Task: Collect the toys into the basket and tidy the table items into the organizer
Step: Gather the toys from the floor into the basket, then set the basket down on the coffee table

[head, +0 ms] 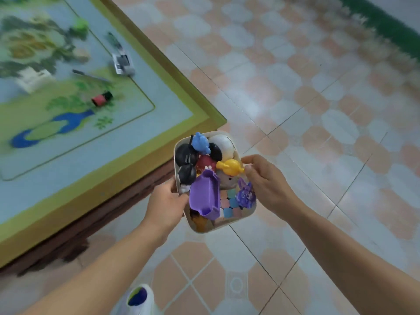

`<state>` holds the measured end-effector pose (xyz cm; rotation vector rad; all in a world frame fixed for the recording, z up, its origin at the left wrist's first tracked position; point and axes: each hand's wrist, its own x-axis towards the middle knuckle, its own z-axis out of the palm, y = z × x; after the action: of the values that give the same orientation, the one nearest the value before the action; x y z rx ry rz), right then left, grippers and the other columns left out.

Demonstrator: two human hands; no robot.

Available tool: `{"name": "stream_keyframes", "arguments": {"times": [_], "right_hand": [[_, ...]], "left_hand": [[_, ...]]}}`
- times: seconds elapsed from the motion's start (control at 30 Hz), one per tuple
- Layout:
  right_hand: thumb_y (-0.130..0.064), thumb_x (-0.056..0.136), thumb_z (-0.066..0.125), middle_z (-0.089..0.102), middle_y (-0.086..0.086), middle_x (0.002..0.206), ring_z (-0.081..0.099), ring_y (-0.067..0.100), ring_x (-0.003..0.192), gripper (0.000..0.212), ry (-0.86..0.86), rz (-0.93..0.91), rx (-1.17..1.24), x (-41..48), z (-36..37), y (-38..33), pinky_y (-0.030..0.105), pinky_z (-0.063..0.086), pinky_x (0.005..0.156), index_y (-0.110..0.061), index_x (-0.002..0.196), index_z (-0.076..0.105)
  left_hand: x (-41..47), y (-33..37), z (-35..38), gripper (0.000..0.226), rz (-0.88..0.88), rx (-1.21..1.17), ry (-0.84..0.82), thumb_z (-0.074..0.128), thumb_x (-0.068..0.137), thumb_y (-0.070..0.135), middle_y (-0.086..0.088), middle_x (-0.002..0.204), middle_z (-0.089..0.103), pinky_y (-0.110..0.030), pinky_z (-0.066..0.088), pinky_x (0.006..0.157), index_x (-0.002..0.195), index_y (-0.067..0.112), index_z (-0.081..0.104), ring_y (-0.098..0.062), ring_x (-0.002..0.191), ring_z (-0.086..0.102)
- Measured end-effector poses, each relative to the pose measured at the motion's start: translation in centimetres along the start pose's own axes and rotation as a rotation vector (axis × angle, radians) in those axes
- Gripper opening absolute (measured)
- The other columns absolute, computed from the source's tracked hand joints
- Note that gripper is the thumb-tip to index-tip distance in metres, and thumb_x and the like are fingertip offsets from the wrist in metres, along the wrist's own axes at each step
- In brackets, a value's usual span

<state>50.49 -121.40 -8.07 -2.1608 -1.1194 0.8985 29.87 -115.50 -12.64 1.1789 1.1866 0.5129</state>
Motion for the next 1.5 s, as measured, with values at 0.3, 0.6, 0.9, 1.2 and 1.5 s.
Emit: {"name": "stream_keyframes", "arguments": {"times": [0.3, 0.6, 0.9, 1.2, 1.5], "right_hand": [[-0.029, 0.099, 0.036, 0.065, 0.000, 0.099, 0.063, 0.021, 0.095, 0.022, -0.134, -0.101, -0.044, 2.7, 5.4, -18.9, 0.050, 0.056, 0.079, -0.025, 0.109, 0.056], [-0.031, 0.100, 0.039, 0.065, 0.000, 0.108, 0.062, 0.009, 0.087, 0.027, -0.345, -0.209, -0.069, 8.3, 15.5, -26.7, 0.033, 0.055, 0.070, -0.020, 0.120, 0.053], [-0.023, 0.099, 0.036, 0.060, -0.001, 0.087, 0.062, 0.025, 0.083, 0.028, -0.534, -0.312, -0.207, 17.6, 25.6, -31.8, 0.041, 0.051, 0.071, -0.018, 0.122, 0.052], [-0.020, 0.098, 0.037, 0.055, -0.004, 0.077, 0.050, 0.010, 0.063, 0.028, -0.643, -0.385, -0.315, 24.2, 32.5, -33.8, 0.030, 0.040, 0.055, -0.015, 0.121, 0.051], [-0.023, 0.099, 0.038, 0.060, 0.006, 0.094, 0.055, 0.018, 0.076, 0.024, -0.699, -0.387, -0.322, 25.0, 35.1, -32.9, 0.039, 0.049, 0.070, -0.014, 0.117, 0.050]], "left_hand": [[-1.1, 9.0, -16.0, 0.026, -0.046, 0.085, 0.211, 0.064, 0.081, 0.001, -0.001, 0.088, 0.074, -0.044, 0.056, 0.078, 0.098, 0.020, 0.070, -0.028, 0.088, 0.068], [1.0, 7.6, -25.5, 0.021, -0.207, -0.062, 0.438, 0.068, 0.083, 0.011, 0.001, 0.097, 0.071, -0.039, 0.055, 0.077, 0.100, 0.022, 0.068, -0.023, 0.092, 0.065], [8.6, 4.5, -31.8, 0.023, -0.351, -0.206, 0.687, 0.064, 0.080, -0.002, -0.009, 0.088, 0.067, -0.036, 0.051, 0.067, 0.090, 0.018, 0.065, -0.026, 0.074, 0.061], [14.8, 1.3, -34.4, 0.021, -0.434, -0.257, 0.933, 0.059, 0.080, -0.005, -0.017, 0.084, 0.067, -0.044, 0.052, 0.071, 0.078, 0.015, 0.064, -0.028, 0.077, 0.059], [16.1, -0.4, -34.9, 0.030, -0.480, -0.210, 1.011, 0.053, 0.082, -0.007, -0.018, 0.099, 0.069, -0.045, 0.053, 0.076, 0.103, 0.009, 0.069, -0.036, 0.092, 0.062]]}}
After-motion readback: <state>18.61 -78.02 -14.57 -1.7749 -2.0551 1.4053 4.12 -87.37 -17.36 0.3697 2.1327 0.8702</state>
